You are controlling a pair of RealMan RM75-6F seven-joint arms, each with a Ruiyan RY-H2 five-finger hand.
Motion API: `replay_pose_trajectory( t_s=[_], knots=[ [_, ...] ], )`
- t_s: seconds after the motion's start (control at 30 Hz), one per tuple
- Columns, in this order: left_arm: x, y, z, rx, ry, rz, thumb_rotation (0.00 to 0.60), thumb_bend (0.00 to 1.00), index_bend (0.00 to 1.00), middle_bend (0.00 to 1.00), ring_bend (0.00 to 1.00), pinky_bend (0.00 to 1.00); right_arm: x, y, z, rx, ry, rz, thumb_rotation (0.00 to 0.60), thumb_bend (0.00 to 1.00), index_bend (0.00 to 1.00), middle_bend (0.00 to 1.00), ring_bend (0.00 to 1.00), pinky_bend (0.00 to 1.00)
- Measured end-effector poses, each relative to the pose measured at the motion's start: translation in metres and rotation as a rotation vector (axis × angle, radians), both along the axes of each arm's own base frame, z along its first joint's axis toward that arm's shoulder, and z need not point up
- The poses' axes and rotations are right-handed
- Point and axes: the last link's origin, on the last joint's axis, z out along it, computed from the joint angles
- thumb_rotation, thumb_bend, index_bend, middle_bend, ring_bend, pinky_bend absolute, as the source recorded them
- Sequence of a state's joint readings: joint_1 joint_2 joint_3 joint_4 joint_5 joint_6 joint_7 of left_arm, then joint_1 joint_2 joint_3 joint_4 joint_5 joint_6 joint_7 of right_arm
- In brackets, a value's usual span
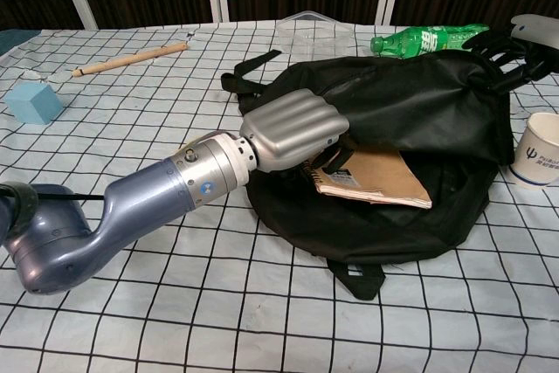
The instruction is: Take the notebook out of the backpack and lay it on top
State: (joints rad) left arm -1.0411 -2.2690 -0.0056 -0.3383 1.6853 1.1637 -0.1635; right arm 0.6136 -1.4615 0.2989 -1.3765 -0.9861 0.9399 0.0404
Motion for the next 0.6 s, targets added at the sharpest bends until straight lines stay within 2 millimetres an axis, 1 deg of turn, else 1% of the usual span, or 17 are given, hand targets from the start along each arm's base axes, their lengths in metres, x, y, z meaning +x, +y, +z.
replay_pose_trajectory(
  t_s=[0.4, 0.6],
  knots=[
    [-0.0041, -0.0012, -0.0014, -0.002, 0.011, 0.008, 0.600, 0.42, 0.67, 0.68, 0.45, 0.39, 0.0013, 0.0015, -0.0003, 0.002, -0.003, 0.011, 0.600, 0.56, 0.81, 0.08, 0.13, 0.12],
    [-0.0025, 0.0003, -0.0009, -0.002, 0.003, 0.016, 0.600, 0.42, 0.67, 0.68, 0.44, 0.39, 0.0031, -0.0001, 0.0006, 0.000, -0.004, 0.013, 0.600, 0.56, 0.81, 0.08, 0.13, 0.12]
  ],
)
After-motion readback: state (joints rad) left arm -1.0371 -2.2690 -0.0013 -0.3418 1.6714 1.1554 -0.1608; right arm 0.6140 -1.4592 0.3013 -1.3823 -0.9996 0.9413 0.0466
